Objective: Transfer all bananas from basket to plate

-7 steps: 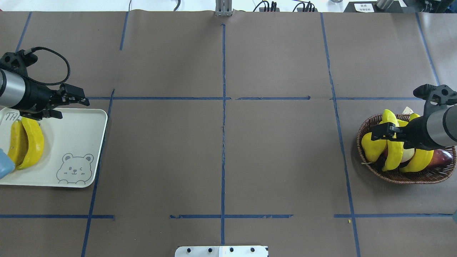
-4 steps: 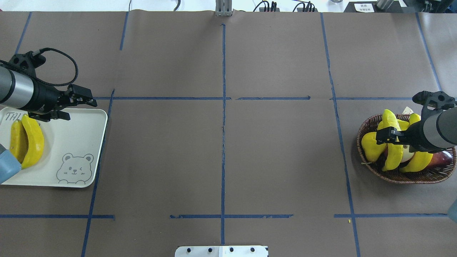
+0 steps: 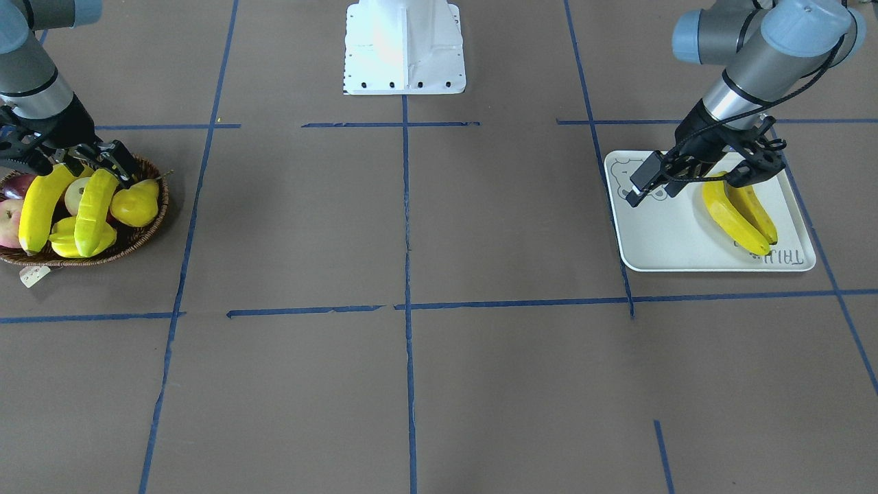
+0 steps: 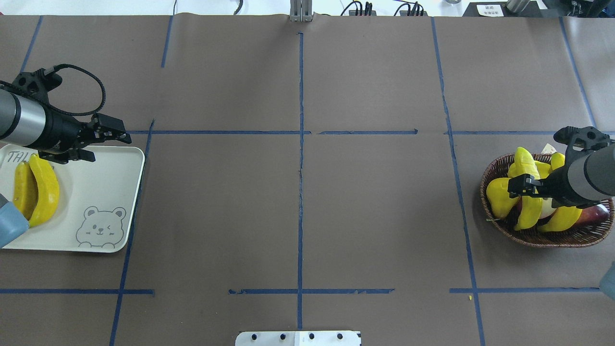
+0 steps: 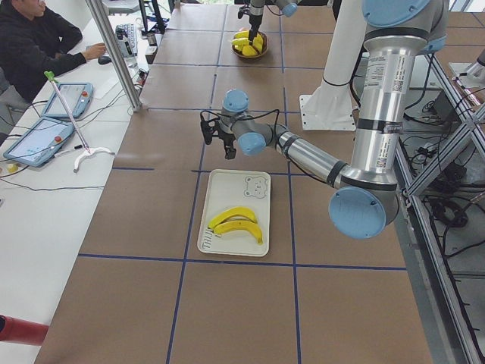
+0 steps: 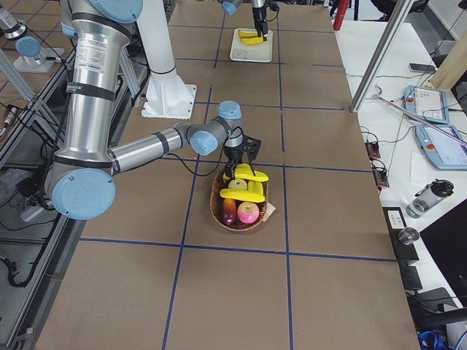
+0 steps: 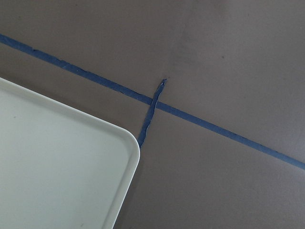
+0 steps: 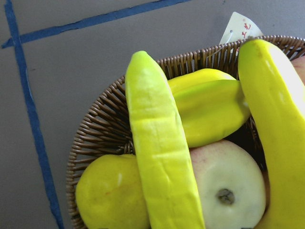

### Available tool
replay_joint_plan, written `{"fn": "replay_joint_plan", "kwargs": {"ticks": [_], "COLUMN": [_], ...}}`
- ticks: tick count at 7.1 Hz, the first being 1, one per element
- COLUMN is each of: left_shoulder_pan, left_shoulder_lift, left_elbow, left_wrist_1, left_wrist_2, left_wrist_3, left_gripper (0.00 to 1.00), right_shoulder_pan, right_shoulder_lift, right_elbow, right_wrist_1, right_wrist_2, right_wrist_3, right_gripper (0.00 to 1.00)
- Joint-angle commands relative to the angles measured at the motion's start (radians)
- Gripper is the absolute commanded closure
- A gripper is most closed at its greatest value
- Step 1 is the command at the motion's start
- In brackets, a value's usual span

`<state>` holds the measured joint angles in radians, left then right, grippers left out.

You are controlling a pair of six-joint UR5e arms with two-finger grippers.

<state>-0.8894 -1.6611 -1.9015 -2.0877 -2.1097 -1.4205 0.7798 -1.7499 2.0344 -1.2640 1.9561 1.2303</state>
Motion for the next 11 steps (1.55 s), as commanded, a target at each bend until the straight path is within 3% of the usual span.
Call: {"fn": "replay_joint_plan", "kwargs": {"ticks": [1, 2, 3, 4, 5, 7, 8, 9, 11], "left_shoulder_pan": [0.000, 0.001, 0.001, 0.001, 0.001, 0.001, 0.001, 0.013, 0.078], "left_shoulder_lift": [0.001, 0.001, 0.000, 0.000, 0.001, 0.003, 0.001, -0.006, -0.107], "left_elbow": [-0.001, -0.004, -0.002, -0.002, -0.004, -0.004, -0.002, -0.002, 0.001], "left_wrist_1": [0.000, 0.000, 0.000, 0.000, 0.000, 0.000, 0.000, 0.000, -0.012], "left_wrist_2": [0.002, 0.002, 0.004, 0.004, 0.002, 0.002, 0.002, 0.002, -0.001], "left_wrist_3": [0.000, 0.000, 0.002, 0.002, 0.002, 0.002, 0.002, 0.002, -0.059], "left_gripper": [0.00, 0.00, 0.00, 0.00, 0.00, 0.00, 0.00, 0.00, 0.00], "right_shoulder_pan": [0.001, 0.001, 0.003, 0.024, 0.118, 0.289, 0.305, 0.297, 0.093], "right_shoulder_lift": [0.001, 0.000, 0.001, 0.003, 0.004, 0.001, 0.030, 0.117, 0.368], "right_elbow": [-0.006, -0.009, -0.008, -0.005, 0.006, 0.053, 0.073, 0.079, 0.055], "right_wrist_1": [-0.002, 0.000, 0.000, 0.000, -0.005, -0.015, -0.014, -0.012, -0.009], "right_wrist_2": [0.001, 0.001, 0.004, 0.041, 0.137, 0.307, 0.352, 0.356, 0.344], "right_wrist_3": [0.001, -0.002, -0.002, -0.008, -0.031, -0.093, -0.094, -0.086, -0.051], "right_gripper": [0.34, 0.64, 0.86, 0.93, 0.97, 0.99, 1.00, 1.00, 1.00]}}
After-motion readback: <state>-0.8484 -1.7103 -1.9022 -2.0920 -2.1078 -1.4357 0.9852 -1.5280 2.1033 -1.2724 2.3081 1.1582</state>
